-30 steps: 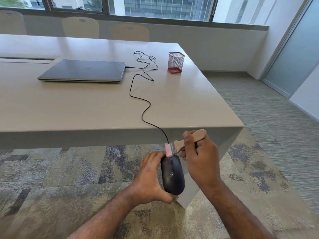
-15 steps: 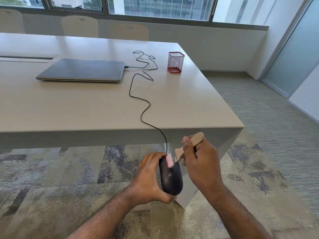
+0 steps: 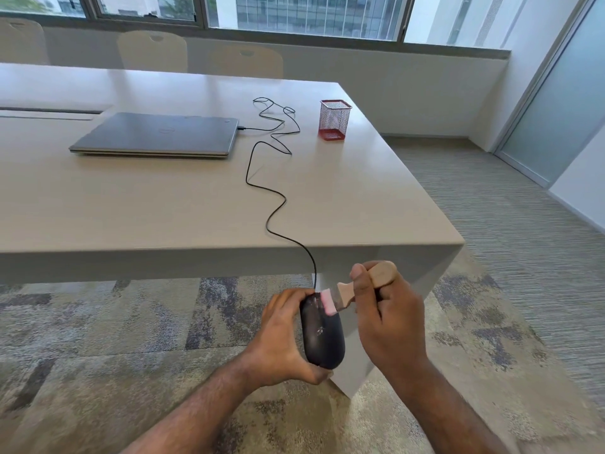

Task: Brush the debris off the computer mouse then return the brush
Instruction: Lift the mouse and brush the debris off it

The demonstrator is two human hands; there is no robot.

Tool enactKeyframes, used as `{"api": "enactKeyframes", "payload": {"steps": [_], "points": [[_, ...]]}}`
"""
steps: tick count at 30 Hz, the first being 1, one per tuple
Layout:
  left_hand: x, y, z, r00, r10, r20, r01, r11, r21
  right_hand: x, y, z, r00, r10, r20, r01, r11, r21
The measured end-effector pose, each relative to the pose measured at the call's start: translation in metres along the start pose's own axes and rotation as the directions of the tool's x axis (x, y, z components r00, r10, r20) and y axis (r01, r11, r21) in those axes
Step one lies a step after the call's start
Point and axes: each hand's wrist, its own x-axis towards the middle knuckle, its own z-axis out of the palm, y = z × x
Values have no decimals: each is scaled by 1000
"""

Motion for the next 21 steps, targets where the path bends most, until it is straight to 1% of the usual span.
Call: {"api": "enactKeyframes", "payload": {"steps": [1,3,5,7,10,12,14,15,18,19,21], "points": [[0,-1,0,1000,-7,-3,7,1000,-2,-2,0,-1,1000,-19,9,20,999,-43],[1,-4,0,1000,-29,-3,29,1000,-3,-8,-3,0,996,-47,79,54,995,-82],[2,-5,1,999,-45,5,45,999,-3,-17,-10,6,982,-95,162,109,991,-81],[5,-6,3,999,-38,17,37,998,48,-26,-18,13,966,-151,210,170,982,-77],[8,-7,5,998,-47,39,42,993,110,-35,-24,19,954,-160,253,181,982,-60],[7,-7,4,997,-68,34,65,993,95,-34,-25,17,961,-114,251,120,993,-5],[4,-6,1,996,-89,14,89,996,26,-27,-24,11,980,-57,191,44,997,70],[3,-5,0,995,-98,6,98,995,-2,-23,-22,7,988,-37,148,26,997,77],[0,-4,-1,995,-104,-3,104,994,-16,-12,-16,-3,997,-40,71,42,999,-30],[0,-4,0,995,-104,-2,104,994,-18,-12,-15,-3,995,-61,77,67,995,-76],[1,-3,0,994,-105,1,105,994,-25,-17,-15,0,984,-112,140,131,982,-133]]}}
